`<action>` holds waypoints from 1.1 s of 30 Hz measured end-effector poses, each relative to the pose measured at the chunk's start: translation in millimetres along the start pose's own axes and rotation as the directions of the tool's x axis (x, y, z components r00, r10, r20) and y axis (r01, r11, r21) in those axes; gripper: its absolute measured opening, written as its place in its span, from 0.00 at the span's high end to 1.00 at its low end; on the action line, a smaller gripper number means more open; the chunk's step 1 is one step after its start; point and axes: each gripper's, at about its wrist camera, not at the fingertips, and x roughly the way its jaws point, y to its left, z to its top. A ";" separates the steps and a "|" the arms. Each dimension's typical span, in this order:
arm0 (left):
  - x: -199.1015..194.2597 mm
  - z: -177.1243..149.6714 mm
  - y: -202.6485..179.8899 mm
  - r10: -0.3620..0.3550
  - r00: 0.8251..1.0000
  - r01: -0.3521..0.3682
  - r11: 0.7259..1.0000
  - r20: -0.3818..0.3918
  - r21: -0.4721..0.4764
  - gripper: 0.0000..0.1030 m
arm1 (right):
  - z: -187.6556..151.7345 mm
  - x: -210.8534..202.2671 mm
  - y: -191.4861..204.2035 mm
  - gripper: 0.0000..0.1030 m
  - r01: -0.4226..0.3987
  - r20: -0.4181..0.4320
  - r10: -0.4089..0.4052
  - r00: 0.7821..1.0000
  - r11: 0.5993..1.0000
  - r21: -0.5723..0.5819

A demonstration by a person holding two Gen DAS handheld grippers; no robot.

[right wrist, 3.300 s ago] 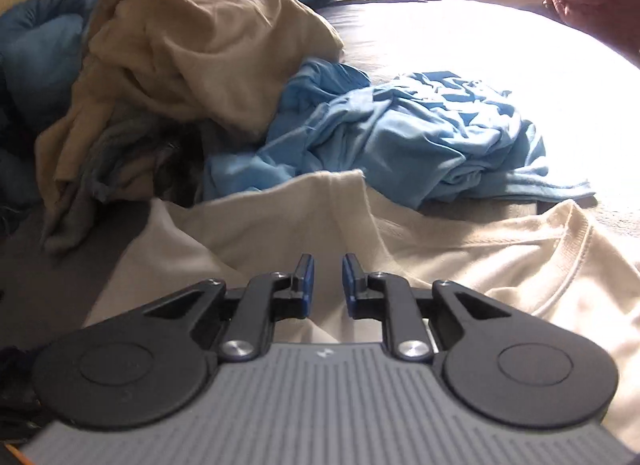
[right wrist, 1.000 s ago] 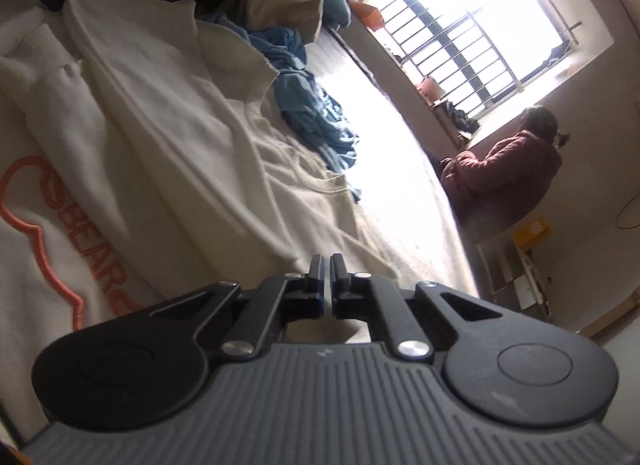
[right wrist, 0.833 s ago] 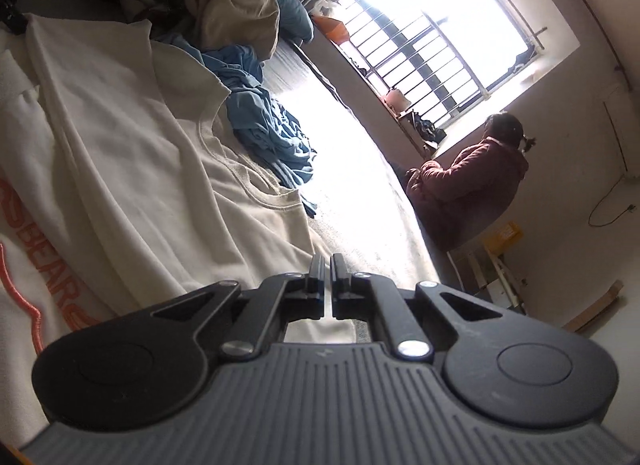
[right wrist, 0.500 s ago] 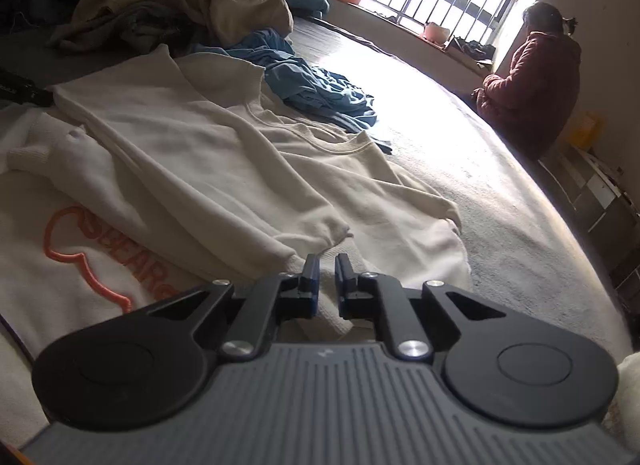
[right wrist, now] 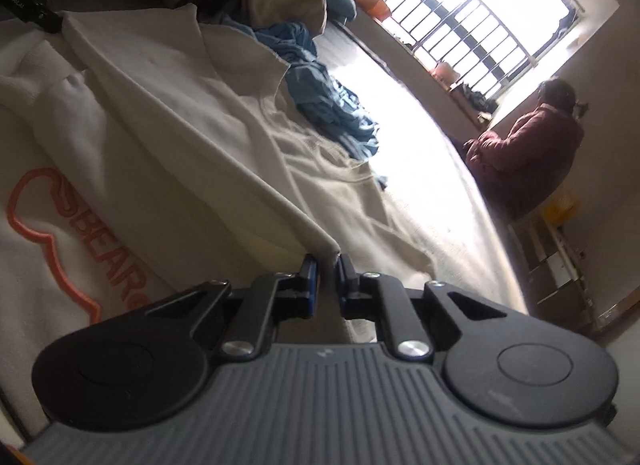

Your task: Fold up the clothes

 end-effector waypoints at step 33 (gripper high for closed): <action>-9.0 7.0 13.8 -0.098 0.994 0.095 0.994 -0.051 -0.061 0.23 | 38.2 -46.8 -12.3 0.75 -0.328 0.051 0.331 0.942 0.884 0.334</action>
